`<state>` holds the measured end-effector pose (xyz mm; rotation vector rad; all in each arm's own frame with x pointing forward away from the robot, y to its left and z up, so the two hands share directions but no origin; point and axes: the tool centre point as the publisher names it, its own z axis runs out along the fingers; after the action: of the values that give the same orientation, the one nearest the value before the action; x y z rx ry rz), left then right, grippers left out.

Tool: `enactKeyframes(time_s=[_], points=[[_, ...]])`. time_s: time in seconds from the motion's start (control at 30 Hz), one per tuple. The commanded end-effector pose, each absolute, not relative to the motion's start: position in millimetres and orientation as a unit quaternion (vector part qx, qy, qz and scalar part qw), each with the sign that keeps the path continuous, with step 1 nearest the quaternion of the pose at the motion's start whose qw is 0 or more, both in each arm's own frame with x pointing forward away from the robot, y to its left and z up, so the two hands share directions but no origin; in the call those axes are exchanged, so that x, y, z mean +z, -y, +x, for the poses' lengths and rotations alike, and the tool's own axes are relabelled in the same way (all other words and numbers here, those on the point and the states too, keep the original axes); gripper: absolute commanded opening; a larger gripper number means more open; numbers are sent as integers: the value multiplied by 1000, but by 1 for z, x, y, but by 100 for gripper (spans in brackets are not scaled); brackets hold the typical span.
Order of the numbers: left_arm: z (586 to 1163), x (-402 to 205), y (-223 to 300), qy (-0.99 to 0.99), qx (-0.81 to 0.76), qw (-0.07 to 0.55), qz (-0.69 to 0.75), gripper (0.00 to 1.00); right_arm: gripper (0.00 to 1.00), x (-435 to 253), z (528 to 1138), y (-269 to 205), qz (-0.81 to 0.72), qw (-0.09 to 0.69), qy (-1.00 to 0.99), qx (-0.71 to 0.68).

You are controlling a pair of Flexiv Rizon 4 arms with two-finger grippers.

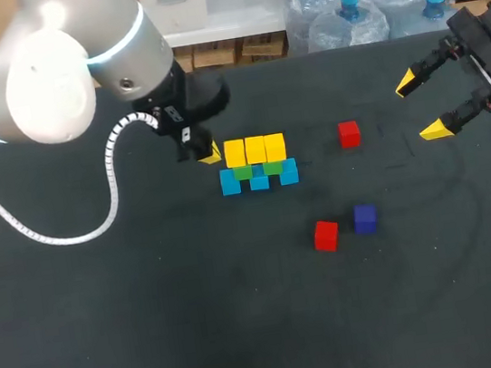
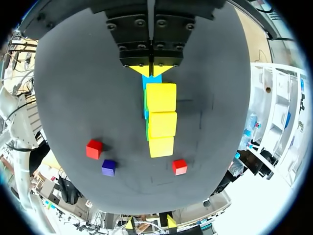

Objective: Place the blue cubes, place green cubes on the blue cubes, place the yellow cubes on the green cubes, then place the red cubes on the yellow cubes, and place purple cube on the red cubes.

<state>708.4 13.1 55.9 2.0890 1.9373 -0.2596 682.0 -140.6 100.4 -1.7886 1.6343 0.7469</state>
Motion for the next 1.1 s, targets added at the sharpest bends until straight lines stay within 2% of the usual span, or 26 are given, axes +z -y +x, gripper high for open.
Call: enactKeyframes(time_s=[0.03, 1.1], points=[[712, 54, -11, -669, -92, 137, 725, 0, 100, 100, 682, 140, -673, 299, -615, 281], [710, 56, -8, -667, -90, 136, 727, 0, 100, 100, 682, 140, -673, 299, -615, 281]])
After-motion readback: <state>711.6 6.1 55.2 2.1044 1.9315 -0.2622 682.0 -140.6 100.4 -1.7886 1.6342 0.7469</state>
